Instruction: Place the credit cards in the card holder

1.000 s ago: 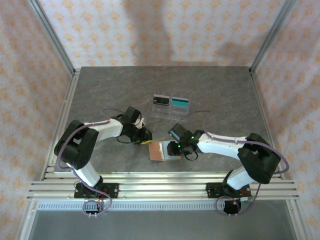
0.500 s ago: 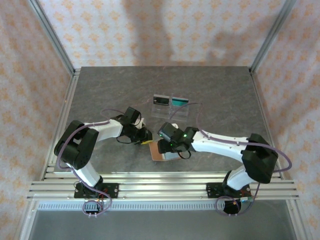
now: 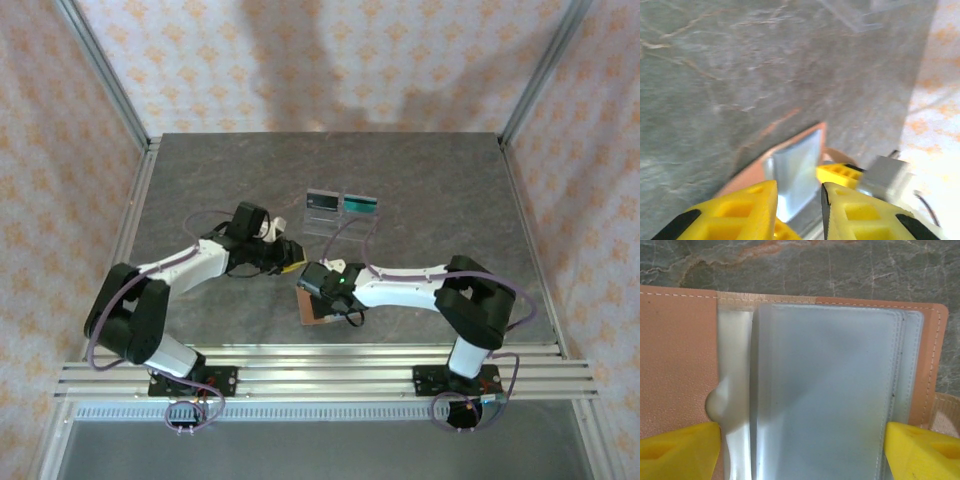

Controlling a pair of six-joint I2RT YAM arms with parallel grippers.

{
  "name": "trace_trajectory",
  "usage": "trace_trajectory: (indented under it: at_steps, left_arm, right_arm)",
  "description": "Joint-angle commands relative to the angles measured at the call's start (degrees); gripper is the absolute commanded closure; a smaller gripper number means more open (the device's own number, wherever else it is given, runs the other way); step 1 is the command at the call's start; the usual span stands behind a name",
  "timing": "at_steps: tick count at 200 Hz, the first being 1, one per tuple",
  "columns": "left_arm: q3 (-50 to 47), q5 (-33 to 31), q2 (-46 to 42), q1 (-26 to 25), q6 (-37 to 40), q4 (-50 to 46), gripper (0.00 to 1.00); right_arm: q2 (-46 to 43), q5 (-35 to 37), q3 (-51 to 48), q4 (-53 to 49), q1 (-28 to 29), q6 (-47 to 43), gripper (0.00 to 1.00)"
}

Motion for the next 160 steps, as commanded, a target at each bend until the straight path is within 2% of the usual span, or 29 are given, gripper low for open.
trace_trajectory:
  at_steps: [1, 15, 32, 63, 124, 160]
  left_arm:
    - [-2.9, 2.8, -3.0, -1.3, -8.4, 7.6, 0.70]
    - [-5.1, 3.6, -2.4, -3.1, -11.8, 12.0, 0.71]
    - [-6.9, 3.0, -0.2, -4.8, -12.4, 13.2, 0.75]
    - [-12.3, 2.2, 2.5, -5.1, -15.2, 20.3, 0.81]
    - [-14.8, 0.6, 7.9, -5.2, -11.3, 19.9, 0.87]
    - [-14.6, -0.5, 9.5, -5.1, -9.0, 17.9, 0.88]
  right_arm:
    - [1.2, 1.8, -1.5, 1.0, 0.0, 2.2, 0.15]
    - [1.1, 1.4, -2.3, 2.1, 0.0, 2.7, 0.15]
    - [0.8, 1.3, -3.2, 3.0, 0.0, 3.0, 0.15]
    - [-0.2, 1.3, -4.6, 4.0, 0.0, 3.3, 0.15]
    - [-3.4, -0.7, -5.0, 5.2, -0.9, 3.7, 0.15]
    - [-12.2, -1.6, -0.4, 0.2, -4.5, 0.4, 0.14]
